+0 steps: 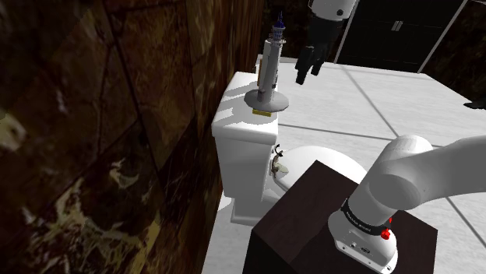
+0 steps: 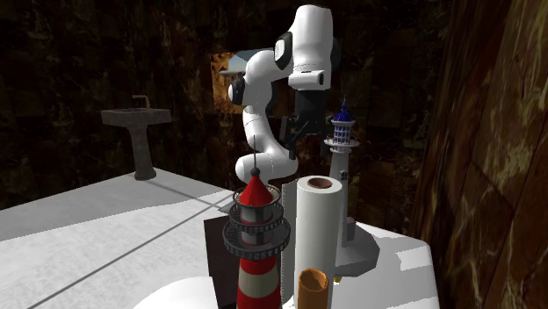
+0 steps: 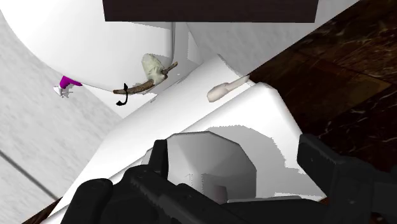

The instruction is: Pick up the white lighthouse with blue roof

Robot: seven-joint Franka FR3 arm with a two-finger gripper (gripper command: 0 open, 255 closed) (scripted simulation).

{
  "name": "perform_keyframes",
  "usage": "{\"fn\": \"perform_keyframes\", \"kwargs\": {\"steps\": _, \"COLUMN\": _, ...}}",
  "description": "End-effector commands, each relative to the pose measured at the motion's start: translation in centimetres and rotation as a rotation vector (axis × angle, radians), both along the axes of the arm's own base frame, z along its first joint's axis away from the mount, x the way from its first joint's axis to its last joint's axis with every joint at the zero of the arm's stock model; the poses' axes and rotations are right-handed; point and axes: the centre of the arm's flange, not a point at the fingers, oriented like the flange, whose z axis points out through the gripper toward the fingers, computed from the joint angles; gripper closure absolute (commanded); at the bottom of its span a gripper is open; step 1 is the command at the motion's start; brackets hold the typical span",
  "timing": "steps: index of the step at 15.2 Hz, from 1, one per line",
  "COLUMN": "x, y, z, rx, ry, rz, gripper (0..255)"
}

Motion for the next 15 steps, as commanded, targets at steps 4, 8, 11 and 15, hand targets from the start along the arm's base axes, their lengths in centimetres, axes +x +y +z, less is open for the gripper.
{"fn": "perform_keyframes", "kwargs": {"steps": 4, "x": 2.1, "y": -1.2, "z": 1.6, "rx": 0.051, "ry": -0.096, "rz": 0.007, "gripper": 0}}
{"fn": "perform_keyframes", "kwargs": {"steps": 8, "x": 4.6, "y": -2.8, "z": 3.9, "rx": 0.120, "ry": -0.223, "rz": 0.017, "gripper": 0}}
{"fn": "perform_keyframes", "kwargs": {"steps": 11, "x": 6.3, "y": -4.2, "z": 5.7, "rx": 0.171, "ry": -0.319, "rz": 0.024, "gripper": 0}}
{"fn": "perform_keyframes", "kwargs": {"steps": 15, "x": 7.5, "y": -5.3, "z": 6.8, "rx": 0.213, "ry": -0.397, "rz": 0.030, "gripper": 0}}
